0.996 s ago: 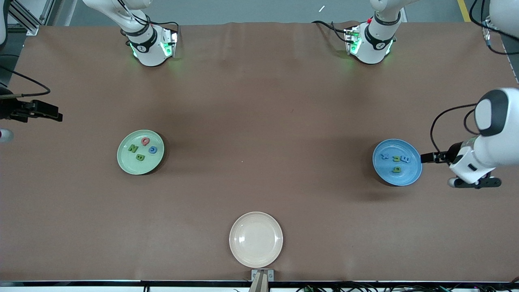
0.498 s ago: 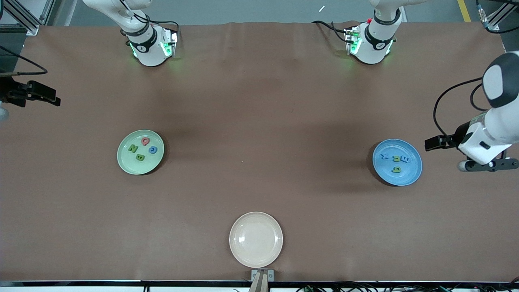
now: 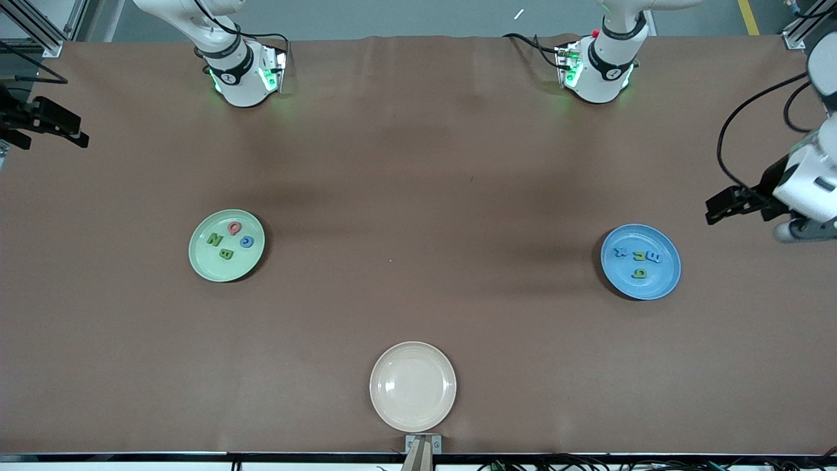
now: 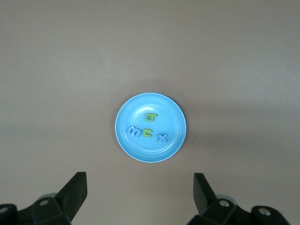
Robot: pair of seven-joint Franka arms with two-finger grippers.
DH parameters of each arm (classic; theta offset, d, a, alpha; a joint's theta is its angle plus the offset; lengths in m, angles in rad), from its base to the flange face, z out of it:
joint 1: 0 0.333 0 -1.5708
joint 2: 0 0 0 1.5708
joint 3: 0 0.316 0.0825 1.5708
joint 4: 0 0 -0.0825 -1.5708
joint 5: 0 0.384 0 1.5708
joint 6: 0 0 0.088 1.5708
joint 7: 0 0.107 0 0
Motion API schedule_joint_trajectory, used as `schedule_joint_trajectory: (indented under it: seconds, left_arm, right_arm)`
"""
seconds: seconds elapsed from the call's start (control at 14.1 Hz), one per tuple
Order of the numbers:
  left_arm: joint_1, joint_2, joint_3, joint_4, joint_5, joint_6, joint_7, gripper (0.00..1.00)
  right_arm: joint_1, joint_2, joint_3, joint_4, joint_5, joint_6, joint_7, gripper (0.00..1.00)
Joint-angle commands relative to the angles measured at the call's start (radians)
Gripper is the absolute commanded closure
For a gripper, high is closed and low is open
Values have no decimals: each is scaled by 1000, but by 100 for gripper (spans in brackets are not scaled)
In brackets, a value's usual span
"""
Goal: Sort upper and lower case letters into plates
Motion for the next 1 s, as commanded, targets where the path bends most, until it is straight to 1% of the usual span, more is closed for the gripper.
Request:
schedule_joint_trajectory:
  seconds: [0.0,0.28,0.5,0.64,0.71,0.92]
  left_arm:
    - [-26,-53,28,-26,-20,-20,15,0]
    - [1,-65,24,-15,-22,-22,18,0]
    - [2,-65,12,5,-22,-20,17,0]
    - [23,-67,-16,8,-22,-20,17,0]
    - [40,-67,-40,14,-23,-20,17,0]
    - [46,-65,-45,28,-29,-20,18,0]
  right_arm:
    - [-2,-35,2,-38,-5,18,-11,0]
    - [-2,-19,2,-24,-16,17,-8,0]
    - [0,43,2,59,-14,11,3,0]
    - [0,47,2,64,-13,-3,5,0]
    - [-2,49,2,64,-13,-3,3,0]
    - [-2,53,2,59,-11,-8,5,0]
